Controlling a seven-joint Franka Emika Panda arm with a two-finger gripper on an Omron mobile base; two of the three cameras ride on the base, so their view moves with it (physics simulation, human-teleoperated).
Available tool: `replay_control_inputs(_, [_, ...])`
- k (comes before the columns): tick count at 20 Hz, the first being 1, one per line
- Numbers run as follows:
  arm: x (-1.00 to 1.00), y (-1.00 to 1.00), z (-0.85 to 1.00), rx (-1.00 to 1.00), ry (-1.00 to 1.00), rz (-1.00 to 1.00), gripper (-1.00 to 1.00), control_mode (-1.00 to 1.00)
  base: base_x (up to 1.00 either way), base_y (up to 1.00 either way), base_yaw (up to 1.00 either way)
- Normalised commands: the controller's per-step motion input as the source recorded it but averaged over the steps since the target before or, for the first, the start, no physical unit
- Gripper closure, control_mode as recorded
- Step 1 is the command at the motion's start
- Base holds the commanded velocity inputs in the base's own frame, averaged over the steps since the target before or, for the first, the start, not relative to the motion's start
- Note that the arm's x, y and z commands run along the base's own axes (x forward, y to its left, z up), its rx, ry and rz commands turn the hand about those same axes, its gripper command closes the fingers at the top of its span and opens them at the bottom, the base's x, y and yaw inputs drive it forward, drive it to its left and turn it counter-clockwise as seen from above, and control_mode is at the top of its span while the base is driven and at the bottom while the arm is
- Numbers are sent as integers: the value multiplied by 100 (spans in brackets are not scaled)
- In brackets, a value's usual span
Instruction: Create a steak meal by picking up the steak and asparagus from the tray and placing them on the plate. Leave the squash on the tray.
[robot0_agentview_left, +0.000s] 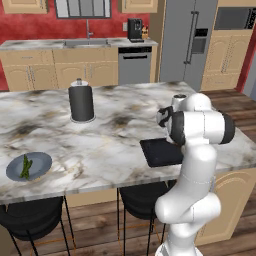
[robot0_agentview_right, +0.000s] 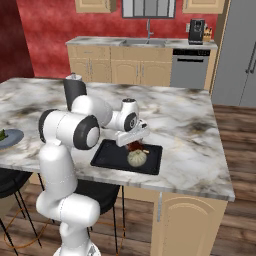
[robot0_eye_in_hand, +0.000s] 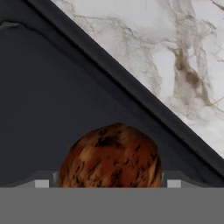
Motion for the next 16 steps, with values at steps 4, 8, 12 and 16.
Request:
replay_control_inputs(4, [-31,11,73,0,-14,6,100,-100,0,0,0])
replay_control_inputs(8, [-13,37,81,0,-26,14,100,-100,0,0,0])
replay_control_inputs(12, [-25,72,56,-1,-19,18,100,-100,0,0,0])
replay_control_inputs(16, [-28,97,45,-5,-11,21,100,-100,0,0,0])
